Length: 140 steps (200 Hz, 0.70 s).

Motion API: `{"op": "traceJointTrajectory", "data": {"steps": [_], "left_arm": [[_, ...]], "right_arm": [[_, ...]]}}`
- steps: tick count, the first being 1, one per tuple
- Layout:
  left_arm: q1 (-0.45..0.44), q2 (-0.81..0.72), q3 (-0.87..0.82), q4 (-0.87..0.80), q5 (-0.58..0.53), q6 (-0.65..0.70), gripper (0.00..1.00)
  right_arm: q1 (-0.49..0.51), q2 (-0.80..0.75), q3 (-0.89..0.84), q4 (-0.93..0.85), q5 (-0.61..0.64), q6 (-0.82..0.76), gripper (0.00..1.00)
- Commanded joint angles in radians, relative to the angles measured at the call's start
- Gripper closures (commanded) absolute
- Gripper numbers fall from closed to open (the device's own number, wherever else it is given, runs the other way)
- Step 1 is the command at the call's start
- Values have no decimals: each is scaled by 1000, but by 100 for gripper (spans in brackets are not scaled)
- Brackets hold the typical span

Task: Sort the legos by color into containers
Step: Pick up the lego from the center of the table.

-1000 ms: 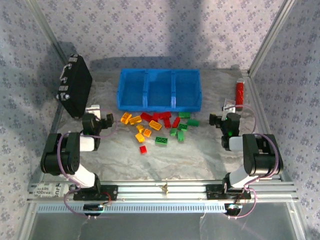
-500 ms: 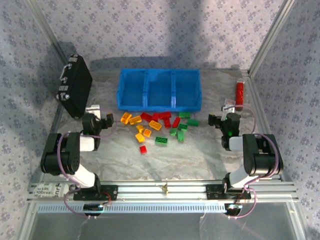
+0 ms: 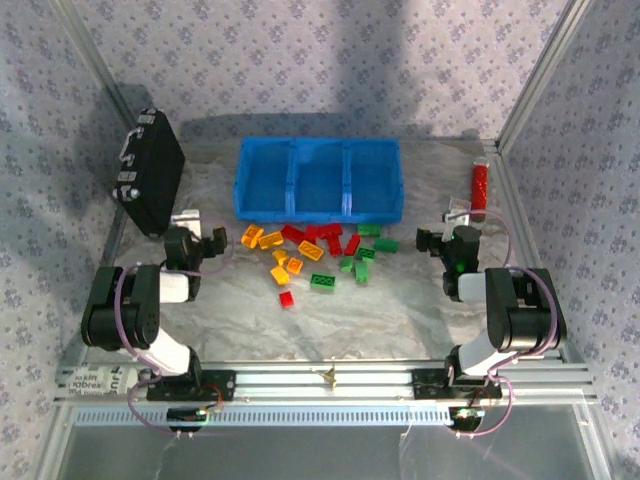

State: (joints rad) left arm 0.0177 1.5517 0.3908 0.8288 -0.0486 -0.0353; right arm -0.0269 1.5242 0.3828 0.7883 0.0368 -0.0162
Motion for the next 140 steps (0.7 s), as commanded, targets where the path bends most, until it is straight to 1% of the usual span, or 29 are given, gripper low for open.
{"op": "traceJointTrajectory", "data": {"steps": [1,28,56,60,70,79,86,94,100,110,126,136,140], "left_arm": [[2,-14,14,9,-13,-4,0],[3,-18,-13,54,-99,-42,0],[3,-18,-11,49,-112,-42,0],[-5,-17,-10,48,-135,-39,0],[-32,-22,-28,86,-233,-36,0],[-47,-49,-65,136,-246,-24,0],[-64,-84,-87,139,-247,-7,0],[-110,-121,-92,143,-373,20,0],[-143,-170,-84,94,-447,30,0],[-156,-268,-38,-76,-475,17,0],[-158,-401,67,-368,-492,-94,0],[-158,-476,136,-558,-466,-171,0],[-158,-506,158,-626,-450,-200,0]], "right_arm": [[-5,-3,16,-6,-3,-13,1],[-5,-4,17,-6,-5,-13,1],[-7,-3,16,-6,-5,-12,1],[-6,-4,16,-6,-5,-13,1],[-6,-4,16,-7,-5,-12,1],[-6,-5,14,-3,-5,-13,1],[-3,-20,19,-16,33,-3,1],[6,-65,31,-72,94,8,1],[10,-116,46,-150,94,-2,1],[14,-192,87,-287,64,-31,1],[41,-297,99,-341,32,-71,1],[51,-363,106,-366,-5,-71,1],[53,-392,112,-379,-19,-46,1]]}}
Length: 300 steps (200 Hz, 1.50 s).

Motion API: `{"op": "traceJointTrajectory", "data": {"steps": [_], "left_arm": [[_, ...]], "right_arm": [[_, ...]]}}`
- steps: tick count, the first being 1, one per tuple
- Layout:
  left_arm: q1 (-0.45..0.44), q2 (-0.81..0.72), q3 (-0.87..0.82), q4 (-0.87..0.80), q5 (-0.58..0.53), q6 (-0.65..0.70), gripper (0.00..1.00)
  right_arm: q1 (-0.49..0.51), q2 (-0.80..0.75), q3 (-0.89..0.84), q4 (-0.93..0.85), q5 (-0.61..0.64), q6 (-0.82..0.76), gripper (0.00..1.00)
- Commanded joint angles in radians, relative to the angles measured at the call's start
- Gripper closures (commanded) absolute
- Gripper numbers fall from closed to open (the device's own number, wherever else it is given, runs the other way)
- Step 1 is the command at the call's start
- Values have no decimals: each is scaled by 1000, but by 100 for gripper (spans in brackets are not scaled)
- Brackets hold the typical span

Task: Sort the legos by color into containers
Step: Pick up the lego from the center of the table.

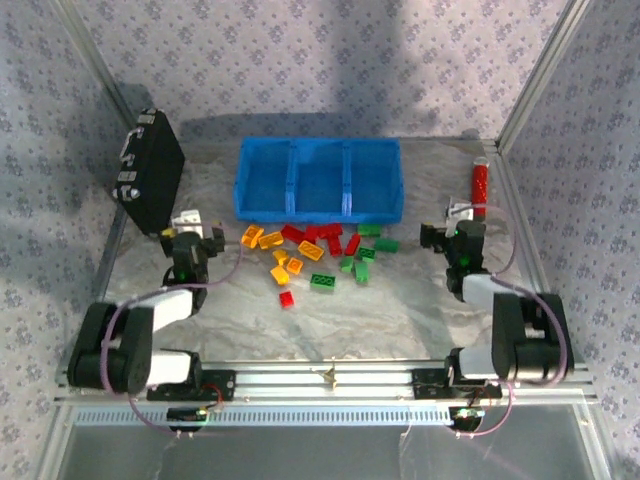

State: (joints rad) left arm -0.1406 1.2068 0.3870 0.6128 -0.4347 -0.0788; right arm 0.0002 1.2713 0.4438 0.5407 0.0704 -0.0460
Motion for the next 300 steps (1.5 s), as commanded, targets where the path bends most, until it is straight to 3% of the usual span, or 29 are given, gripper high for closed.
{"op": "traceJointTrajectory", "data": {"steps": [1,7,14,21,24,36,52,87,107,142,192,226,300], "left_arm": [[0,-165,169,-426,-58,-167,0],[1,-209,198,-502,-23,-202,0],[1,-256,221,-580,32,-247,0],[1,-304,230,-624,99,-301,0],[1,-324,226,-626,142,-312,0],[-11,-380,216,-648,286,-375,0],[-77,-394,247,-752,323,-398,0],[-337,-319,322,-966,190,-368,0],[-427,-292,305,-997,138,-395,0],[-481,-278,269,-1011,143,-432,2],[-488,-251,291,-1106,182,-478,7],[-496,-225,273,-1089,223,-511,14],[-599,-20,306,-1083,229,-566,16]], "right_arm": [[26,-145,54,-137,-55,-5,1],[24,-186,90,-209,-25,137,1],[16,-231,171,-493,61,318,1],[10,-240,217,-650,204,545,1],[0,-238,231,-711,187,584,1],[-78,-214,255,-726,-70,510,1],[-69,-187,276,-799,-174,516,1],[44,-221,282,-894,-118,468,1],[91,-229,304,-948,-91,463,1],[168,-245,322,-1014,-77,438,1],[257,-212,315,-1012,-145,405,1],[270,-165,297,-962,-184,403,4],[315,-46,316,-938,-195,382,11]]}}
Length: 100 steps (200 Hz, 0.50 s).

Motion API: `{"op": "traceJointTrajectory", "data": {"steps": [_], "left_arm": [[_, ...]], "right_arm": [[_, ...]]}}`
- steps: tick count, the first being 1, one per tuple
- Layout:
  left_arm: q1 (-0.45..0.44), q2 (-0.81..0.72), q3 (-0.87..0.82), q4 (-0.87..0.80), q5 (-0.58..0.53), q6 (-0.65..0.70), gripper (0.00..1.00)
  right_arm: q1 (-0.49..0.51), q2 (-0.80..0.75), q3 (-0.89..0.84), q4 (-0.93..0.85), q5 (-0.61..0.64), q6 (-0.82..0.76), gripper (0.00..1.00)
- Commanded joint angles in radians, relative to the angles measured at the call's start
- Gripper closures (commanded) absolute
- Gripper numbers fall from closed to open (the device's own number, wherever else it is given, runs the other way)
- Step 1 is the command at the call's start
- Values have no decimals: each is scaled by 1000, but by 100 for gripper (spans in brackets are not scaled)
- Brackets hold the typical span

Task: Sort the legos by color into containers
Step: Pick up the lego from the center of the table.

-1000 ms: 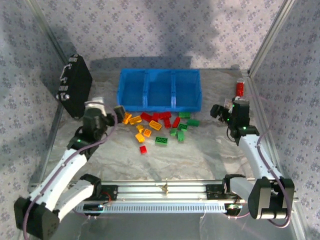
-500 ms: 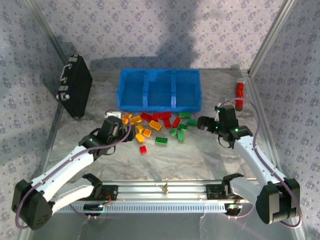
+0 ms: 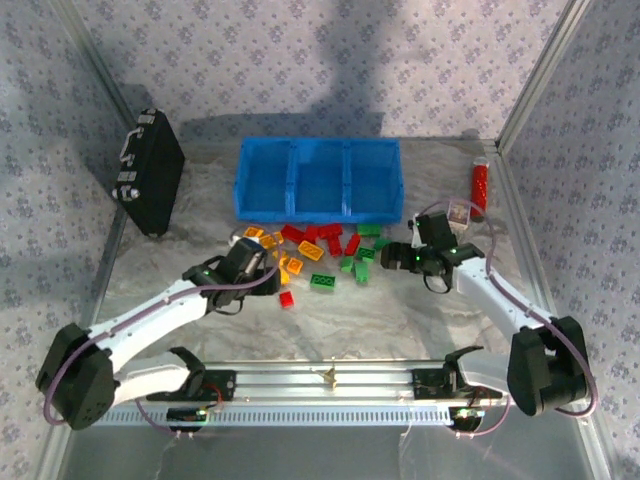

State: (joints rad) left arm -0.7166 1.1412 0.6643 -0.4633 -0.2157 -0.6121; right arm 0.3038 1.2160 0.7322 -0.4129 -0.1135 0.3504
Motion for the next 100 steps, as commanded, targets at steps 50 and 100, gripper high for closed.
{"op": "traceJointTrajectory", "data": {"steps": [50,100], "left_arm": [[-40,136,17,86,55,-45,18],[-39,246,65,130,63,-8,22]], "right_arm": [[23,27,61,-13,17,-28,13],[33,-62,8,-14,42,0,14]]}}
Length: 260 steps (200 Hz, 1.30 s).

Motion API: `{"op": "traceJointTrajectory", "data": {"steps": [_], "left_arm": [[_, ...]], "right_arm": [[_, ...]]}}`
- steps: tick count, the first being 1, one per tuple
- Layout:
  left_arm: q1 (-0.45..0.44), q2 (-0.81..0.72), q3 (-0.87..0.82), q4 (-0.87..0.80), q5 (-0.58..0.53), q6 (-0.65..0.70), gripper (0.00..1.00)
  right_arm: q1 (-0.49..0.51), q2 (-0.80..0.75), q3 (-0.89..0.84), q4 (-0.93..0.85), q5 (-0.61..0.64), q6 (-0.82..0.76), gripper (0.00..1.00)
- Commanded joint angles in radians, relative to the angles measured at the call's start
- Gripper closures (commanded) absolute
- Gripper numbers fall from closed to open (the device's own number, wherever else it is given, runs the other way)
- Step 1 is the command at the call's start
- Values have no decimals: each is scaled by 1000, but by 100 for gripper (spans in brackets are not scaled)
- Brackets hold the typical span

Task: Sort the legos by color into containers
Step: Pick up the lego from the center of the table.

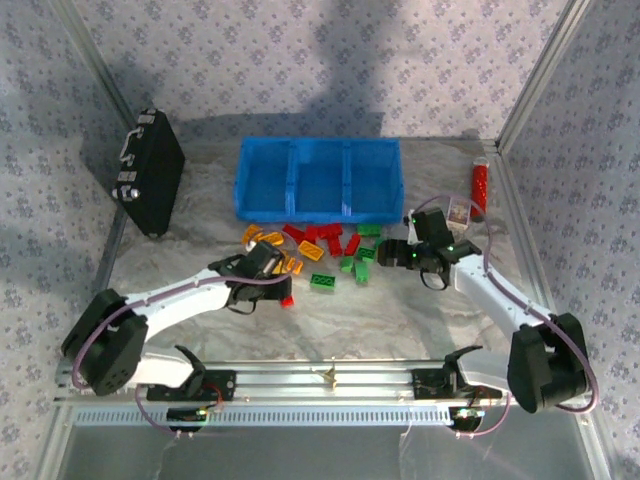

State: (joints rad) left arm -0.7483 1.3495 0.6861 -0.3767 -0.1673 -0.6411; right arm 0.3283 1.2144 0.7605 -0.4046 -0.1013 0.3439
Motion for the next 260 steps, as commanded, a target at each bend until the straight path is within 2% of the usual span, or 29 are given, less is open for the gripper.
{"op": "traceJointTrajectory", "data": {"steps": [1,71,116,190,260], "left_arm": [[-8,40,43,44,13,22,22],[1,157,109,80,15,23,26],[7,208,133,56,-7,10,34],[48,180,103,59,-22,8,57],[53,63,69,13,-48,-3,61]], "right_arm": [[7,-62,-21,-25,31,7,14],[9,-101,-20,-56,46,9,14],[12,-114,-39,-47,49,17,15],[13,-101,-48,-32,51,12,15],[14,-100,-60,-17,55,14,15]]}}
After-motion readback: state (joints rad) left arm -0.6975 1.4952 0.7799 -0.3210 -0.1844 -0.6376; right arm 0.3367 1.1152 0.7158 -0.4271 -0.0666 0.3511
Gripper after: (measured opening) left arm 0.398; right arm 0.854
